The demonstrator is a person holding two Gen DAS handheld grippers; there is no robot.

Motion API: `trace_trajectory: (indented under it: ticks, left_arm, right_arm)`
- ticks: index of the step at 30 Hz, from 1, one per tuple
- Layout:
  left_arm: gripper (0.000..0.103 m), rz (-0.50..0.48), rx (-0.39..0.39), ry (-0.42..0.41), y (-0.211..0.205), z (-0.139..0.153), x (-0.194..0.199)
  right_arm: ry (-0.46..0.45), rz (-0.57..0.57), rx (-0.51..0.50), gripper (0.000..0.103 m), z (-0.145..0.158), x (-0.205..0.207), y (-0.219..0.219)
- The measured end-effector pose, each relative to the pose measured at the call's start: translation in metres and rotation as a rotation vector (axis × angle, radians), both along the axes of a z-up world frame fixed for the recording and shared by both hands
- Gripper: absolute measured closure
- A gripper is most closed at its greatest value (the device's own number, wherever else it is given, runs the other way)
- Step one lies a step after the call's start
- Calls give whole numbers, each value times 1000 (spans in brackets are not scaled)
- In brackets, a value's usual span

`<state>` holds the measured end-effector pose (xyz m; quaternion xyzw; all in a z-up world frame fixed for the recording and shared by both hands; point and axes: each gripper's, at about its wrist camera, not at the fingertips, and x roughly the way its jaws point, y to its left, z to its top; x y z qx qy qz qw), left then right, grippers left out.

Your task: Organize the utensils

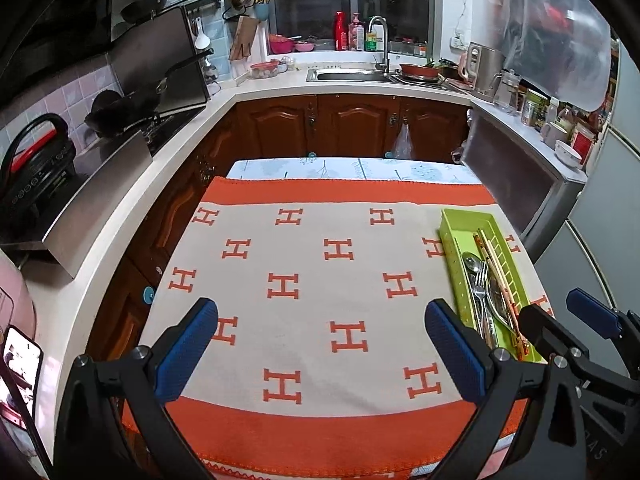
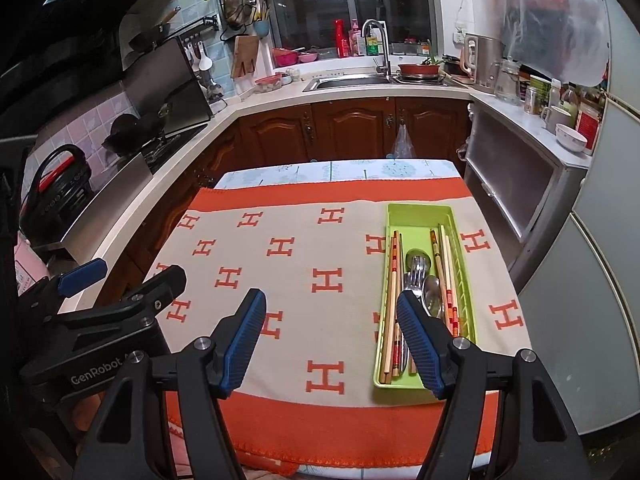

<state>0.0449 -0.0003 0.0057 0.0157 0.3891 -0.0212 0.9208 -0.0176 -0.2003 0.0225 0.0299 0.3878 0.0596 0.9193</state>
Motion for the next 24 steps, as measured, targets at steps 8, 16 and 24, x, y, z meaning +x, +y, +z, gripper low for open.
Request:
trace_trajectory:
  ticks: [8,16,24]
  left_arm:
    - [1,8,-26,7,6,-3,6]
    - [1,6,-27,14,4,-4,8]
    - [1,6,-24,16,4,-4,9]
  right_arm:
    - [-14,9,-11,34,0,8,3]
    - [-8,6,-8,34,-2,11,5]
    - [-5,5,-5,34,-3,13,6]
